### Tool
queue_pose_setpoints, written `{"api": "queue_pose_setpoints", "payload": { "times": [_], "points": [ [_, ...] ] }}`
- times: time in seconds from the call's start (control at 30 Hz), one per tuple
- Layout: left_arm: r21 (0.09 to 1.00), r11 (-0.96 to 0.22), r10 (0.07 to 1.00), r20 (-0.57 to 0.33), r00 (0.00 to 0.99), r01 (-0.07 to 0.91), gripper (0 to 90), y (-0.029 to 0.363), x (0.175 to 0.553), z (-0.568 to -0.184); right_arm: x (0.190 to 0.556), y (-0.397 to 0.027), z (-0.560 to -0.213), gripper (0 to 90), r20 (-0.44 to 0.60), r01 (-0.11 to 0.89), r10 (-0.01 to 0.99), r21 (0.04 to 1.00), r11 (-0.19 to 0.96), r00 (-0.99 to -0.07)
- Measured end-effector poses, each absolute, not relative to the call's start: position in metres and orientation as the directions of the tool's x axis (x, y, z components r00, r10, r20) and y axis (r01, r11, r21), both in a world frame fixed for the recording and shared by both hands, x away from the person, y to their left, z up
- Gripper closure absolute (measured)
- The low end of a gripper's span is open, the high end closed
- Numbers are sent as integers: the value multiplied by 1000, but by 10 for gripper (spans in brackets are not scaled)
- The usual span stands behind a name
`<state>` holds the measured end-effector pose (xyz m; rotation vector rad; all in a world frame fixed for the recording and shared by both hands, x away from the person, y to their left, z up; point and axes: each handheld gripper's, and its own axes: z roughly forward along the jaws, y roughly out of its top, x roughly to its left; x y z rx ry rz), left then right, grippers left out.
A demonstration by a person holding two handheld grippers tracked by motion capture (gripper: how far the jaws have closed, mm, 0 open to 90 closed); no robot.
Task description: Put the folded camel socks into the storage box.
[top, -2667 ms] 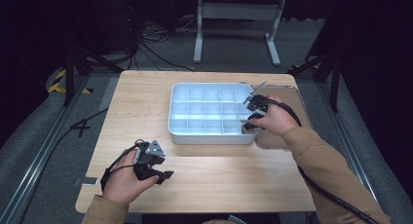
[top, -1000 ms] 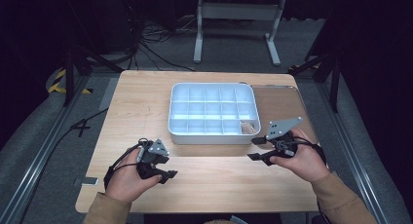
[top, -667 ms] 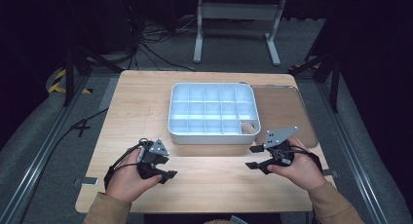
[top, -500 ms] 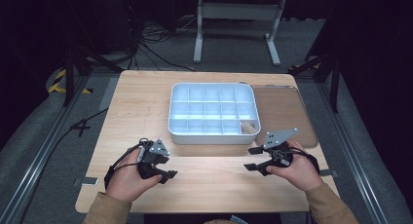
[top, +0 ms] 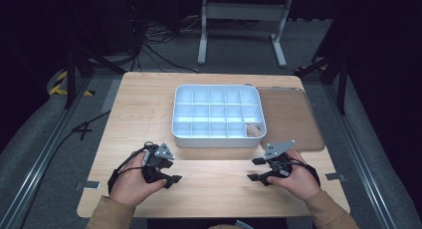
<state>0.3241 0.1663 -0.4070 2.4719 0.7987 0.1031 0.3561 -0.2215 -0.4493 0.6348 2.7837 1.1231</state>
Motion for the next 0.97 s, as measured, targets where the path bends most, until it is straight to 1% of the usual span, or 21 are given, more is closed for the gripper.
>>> {"api": "queue_pose_setpoints", "payload": {
  "times": [0.23, 0.37, 0.47, 0.8, 0.97],
  "points": [
    [493, -690, 560, -101, 823, 530, 419, 164, 325, -411, 353, -219, -464, 387, 60, 327, 400, 692, 643, -915],
    [484, -699, 552, -103, 827, 527, 414, 163, 326, -414, 350, -219, -472, 372, 47, 308, 399, 719, 623, -916],
    [473, -704, 550, -110, 828, 530, 409, 163, 327, -417, 349, -219, -477, 366, 30, 302, 400, 707, 639, -916],
    [426, -732, 540, -114, 834, 532, 377, 161, 328, -423, 342, -216, -480, 313, -7, 271, 398, 721, 638, -917],
    [418, -731, 543, -121, 831, 539, 361, 161, 329, -426, 341, -216, -482, 296, 6, 276, 396, 725, 630, -918]
  ]
}}
